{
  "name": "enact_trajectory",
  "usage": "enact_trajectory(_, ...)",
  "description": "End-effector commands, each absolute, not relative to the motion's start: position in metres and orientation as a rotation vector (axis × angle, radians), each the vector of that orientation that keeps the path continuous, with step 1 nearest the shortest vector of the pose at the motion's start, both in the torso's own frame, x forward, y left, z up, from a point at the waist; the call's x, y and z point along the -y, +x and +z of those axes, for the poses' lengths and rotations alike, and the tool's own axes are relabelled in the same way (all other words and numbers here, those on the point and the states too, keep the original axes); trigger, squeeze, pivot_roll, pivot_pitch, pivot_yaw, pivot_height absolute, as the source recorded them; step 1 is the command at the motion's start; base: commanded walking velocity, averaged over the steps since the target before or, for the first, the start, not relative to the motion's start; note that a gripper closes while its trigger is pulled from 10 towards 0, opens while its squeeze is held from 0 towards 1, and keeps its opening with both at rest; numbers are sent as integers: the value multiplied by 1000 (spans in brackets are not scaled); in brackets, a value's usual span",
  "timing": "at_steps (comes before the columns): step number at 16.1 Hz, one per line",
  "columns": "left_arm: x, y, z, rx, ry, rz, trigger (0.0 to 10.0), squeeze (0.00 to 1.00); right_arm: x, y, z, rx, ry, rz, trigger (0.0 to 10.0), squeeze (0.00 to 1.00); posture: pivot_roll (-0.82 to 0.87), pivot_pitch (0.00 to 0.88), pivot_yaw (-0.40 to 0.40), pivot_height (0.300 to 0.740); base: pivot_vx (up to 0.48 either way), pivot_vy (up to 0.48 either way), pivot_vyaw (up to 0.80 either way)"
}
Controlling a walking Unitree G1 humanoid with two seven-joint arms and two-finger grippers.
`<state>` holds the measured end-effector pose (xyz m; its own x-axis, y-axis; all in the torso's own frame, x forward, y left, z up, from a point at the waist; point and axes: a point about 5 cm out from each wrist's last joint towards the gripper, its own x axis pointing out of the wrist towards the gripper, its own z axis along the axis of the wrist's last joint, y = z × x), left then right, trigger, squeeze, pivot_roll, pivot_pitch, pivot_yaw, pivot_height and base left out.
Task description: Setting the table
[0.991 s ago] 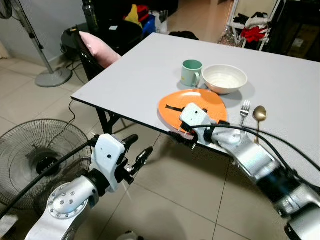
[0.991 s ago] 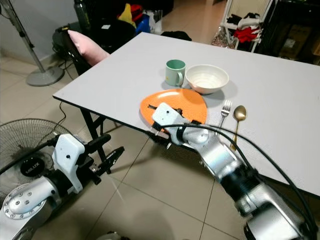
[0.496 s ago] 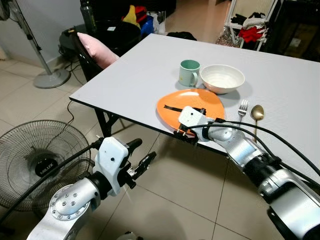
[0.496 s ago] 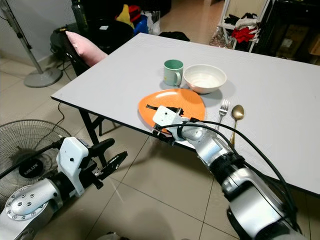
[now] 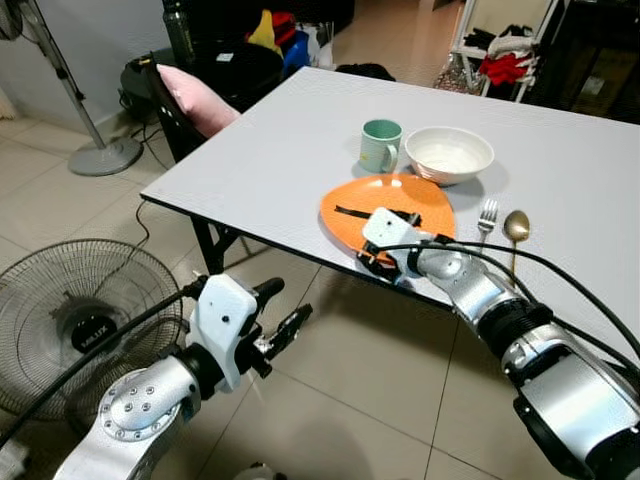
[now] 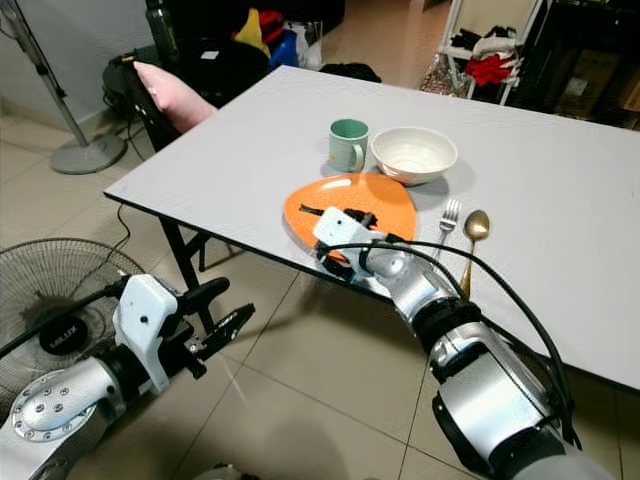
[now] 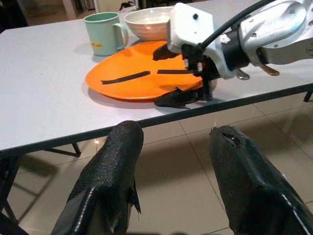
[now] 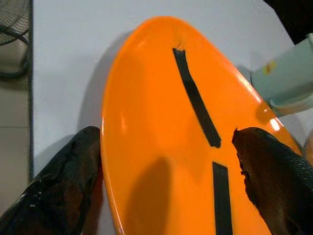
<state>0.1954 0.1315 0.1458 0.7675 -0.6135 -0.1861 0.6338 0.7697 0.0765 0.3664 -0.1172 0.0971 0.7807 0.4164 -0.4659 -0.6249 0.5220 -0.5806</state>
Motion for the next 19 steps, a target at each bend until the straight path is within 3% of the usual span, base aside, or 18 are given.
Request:
enact_trajectory(1,-131,194,146,-158,150,-687,10000,0,119,371,104,-262,-804,609,10000,0,-46,0,60,740,0,0,0)
enact_trajectory(6,-132,191,148,-147,135,-678,10000,0,102,366,119,-132,-614,740,10000,0,-37,0,54,740,0,0,0)
enact_trajectory(10,-133,186,150,-130,25,-631,10000,0,106,335,128,-64,-443,864,10000,0,-41,0,64,740,0,0,0)
enact_trajectory(13,-146,190,141,-131,94,-377,10000,0,118,297,149,-18,-86,695,10000,0,-51,0,64,740,0,0,0)
enact_trajectory(14,-151,190,138,-129,89,-239,10000,0,119,280,146,-18,-54,670,10000,0,-62,0,67,740,0,0,0)
enact_trajectory(19,-155,193,140,-101,58,-98,10000,0,127,241,122,-157,9,496,10000,0,-56,0,61,740,0,0,0)
